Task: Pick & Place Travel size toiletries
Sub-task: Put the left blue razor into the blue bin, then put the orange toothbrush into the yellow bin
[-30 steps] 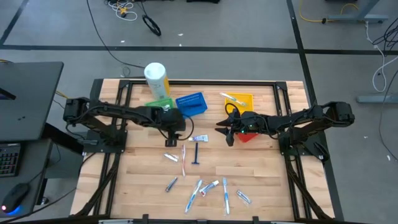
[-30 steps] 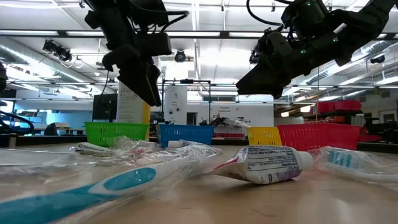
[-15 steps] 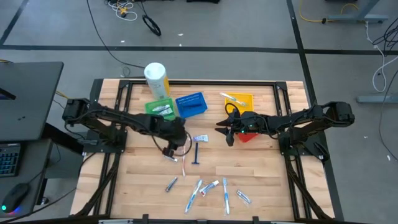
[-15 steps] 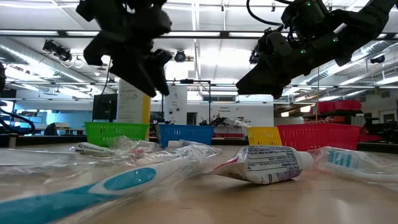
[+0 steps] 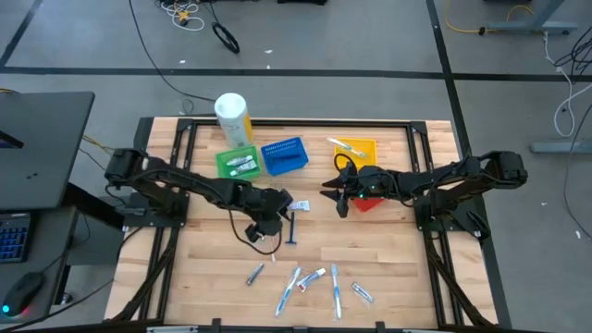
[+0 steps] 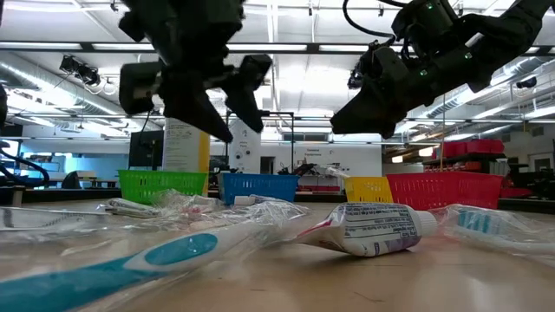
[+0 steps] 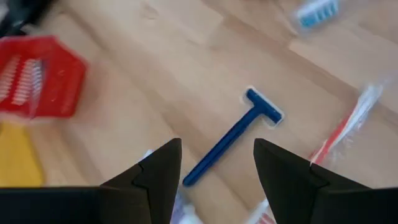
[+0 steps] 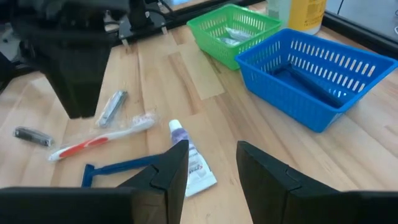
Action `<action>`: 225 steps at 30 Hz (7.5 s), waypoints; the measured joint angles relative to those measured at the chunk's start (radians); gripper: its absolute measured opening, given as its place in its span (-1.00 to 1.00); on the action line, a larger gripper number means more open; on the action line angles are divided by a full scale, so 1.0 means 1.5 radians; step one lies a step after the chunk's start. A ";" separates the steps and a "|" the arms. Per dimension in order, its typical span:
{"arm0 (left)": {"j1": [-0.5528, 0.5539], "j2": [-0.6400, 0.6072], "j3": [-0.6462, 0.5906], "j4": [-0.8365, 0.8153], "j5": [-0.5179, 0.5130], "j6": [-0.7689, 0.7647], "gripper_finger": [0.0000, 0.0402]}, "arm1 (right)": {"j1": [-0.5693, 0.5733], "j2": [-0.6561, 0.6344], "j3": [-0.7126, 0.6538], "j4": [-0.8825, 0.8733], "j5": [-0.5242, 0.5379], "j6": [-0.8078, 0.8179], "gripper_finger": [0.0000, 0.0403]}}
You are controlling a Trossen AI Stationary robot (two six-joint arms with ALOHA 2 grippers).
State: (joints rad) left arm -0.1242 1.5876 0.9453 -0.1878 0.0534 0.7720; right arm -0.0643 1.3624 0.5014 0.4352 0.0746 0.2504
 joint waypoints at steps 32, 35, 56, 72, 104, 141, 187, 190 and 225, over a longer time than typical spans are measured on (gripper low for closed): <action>0.004 0.285 0.260 -0.262 -0.036 0.328 -0.14 | 0.000 0.000 0.000 -0.143 -0.005 0.013 -0.28; 0.004 0.285 0.259 -0.262 -0.038 0.324 -0.25 | 0.000 0.000 0.000 -0.144 -0.005 0.013 -0.28; -0.002 0.275 0.266 -0.321 -0.055 0.146 -0.76 | 0.000 0.000 0.000 -0.143 -0.004 0.013 -0.28; 0.121 0.166 0.370 -0.441 -0.193 -0.009 -0.79 | 0.000 0.000 0.000 -0.150 -0.004 0.033 -0.28; 0.404 0.165 0.176 -0.142 -0.059 -0.418 -0.76 | 0.002 0.000 0.000 -0.152 0.001 0.039 -0.28; 0.378 0.133 0.140 -0.097 -0.086 -0.414 -0.39 | 0.002 0.000 0.000 -0.153 0.001 0.037 -0.28; 0.054 -0.005 0.092 -0.235 -0.127 -0.411 -0.44 | 0.067 0.000 0.000 -0.148 0.001 -0.018 -0.28; 0.060 -0.037 0.010 -0.156 -0.120 -0.419 -0.44 | 0.078 0.000 0.000 -0.126 0.001 -0.028 -0.28; -0.037 -0.071 -0.138 0.060 -0.006 -0.205 0.20 | 0.081 0.060 0.000 0.048 -0.085 -0.103 -0.28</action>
State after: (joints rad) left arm -0.1801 1.4817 0.7376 -0.0979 0.0450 0.4637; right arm 0.0570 1.4525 0.5014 0.5065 -0.0536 0.0961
